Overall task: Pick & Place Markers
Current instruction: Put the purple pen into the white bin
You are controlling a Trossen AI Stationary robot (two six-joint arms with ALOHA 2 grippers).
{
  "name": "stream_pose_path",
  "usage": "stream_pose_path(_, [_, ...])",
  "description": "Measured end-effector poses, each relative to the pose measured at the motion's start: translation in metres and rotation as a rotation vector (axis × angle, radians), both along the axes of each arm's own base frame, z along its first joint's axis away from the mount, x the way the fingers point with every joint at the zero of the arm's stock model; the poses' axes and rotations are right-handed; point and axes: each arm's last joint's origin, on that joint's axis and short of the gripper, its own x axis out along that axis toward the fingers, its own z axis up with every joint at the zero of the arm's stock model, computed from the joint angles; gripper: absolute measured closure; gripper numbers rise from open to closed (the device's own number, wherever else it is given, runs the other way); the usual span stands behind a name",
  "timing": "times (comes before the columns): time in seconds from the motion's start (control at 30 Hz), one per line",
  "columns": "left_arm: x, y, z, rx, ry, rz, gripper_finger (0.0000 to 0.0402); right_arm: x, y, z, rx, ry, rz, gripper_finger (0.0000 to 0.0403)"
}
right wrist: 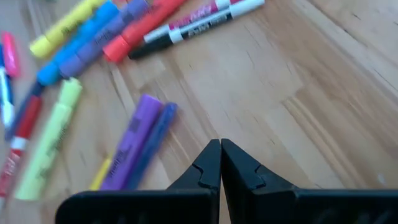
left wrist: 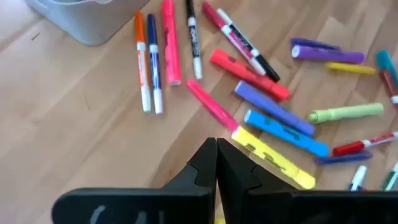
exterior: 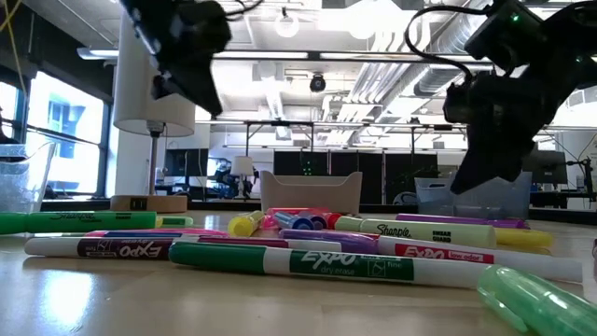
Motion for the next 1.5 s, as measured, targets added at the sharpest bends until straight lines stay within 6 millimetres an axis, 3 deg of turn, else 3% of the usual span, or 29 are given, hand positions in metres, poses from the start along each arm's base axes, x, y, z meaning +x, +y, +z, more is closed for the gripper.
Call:
stream_pose_path(0.23, [-0.033,-0.023,-0.012,0.006,0.0,-0.017,0.0401,0.003,0.002,0.005,0.014,-0.028,-0.093,0.0403])
stream_pose_path(0.47, [-0.058,-0.026,-0.027,0.002,0.036,-0.044,0.0402,0.019,0.01,0.035,-0.073,-0.031,-0.126,0.0403])
stream_pose_path(0.77, [-0.066,-0.025,-0.034,-0.004,0.036,-0.057,0.0401,0.039,0.019,0.093,-0.11,0.046,-0.192,0.0403])
stream_pose_path(0.93, [-0.065,-0.026,-0.034,-0.003,0.039,-0.105,0.0401,0.059,0.026,0.107,-0.118,0.183,-0.191,0.0403])
stream_pose_path(1.13, [-0.066,-0.025,-0.034,0.008,0.049,-0.109,0.0401,0.094,0.039,0.102,-0.092,0.375,-0.183,0.0403])
stream_pose_path(1.33, [-0.066,-0.026,-0.034,0.011,0.052,-0.128,0.0401,0.119,0.048,0.076,-0.001,0.534,-0.171,0.0403])
stream_pose_path(1.5, [-0.066,-0.026,-0.035,0.012,0.061,-0.133,0.0401,0.126,0.05,0.053,-0.005,0.605,-0.21,0.0402])
